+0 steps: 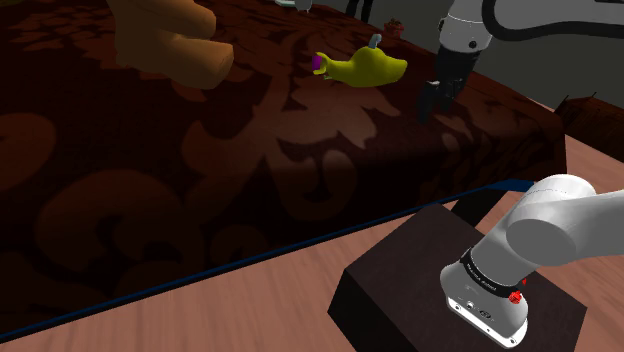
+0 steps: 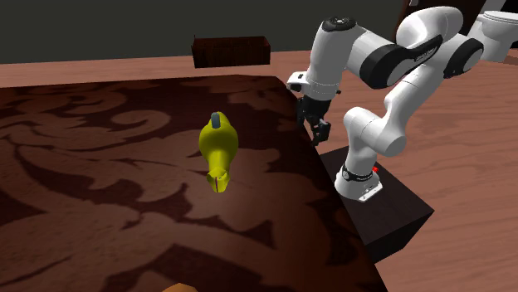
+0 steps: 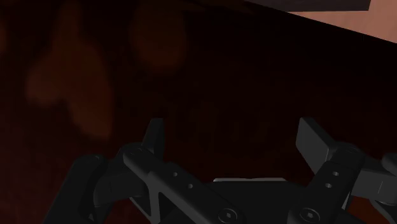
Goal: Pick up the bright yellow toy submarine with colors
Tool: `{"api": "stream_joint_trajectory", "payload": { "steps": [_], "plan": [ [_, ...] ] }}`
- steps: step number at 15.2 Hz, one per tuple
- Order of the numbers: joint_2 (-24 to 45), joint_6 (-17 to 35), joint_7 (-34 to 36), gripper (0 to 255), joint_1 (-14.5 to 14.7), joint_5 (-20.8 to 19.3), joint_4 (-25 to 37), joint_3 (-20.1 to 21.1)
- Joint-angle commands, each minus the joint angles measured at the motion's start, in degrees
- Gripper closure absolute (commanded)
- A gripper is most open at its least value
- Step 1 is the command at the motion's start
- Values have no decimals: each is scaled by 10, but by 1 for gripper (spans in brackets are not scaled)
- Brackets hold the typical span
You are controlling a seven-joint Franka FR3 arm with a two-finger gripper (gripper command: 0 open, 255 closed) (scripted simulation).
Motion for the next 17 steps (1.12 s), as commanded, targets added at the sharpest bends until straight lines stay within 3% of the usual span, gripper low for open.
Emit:
{"api": "stream_joint_trajectory", "payload": {
  "steps": [1,9,17],
  "plan": [
    [0,0,0,0,0,0,0,0],
    [178,-16,-58,0,-9,-12,193,-32],
    [362,-79,-117,0,-14,-5,437,-55]
  ]
}}
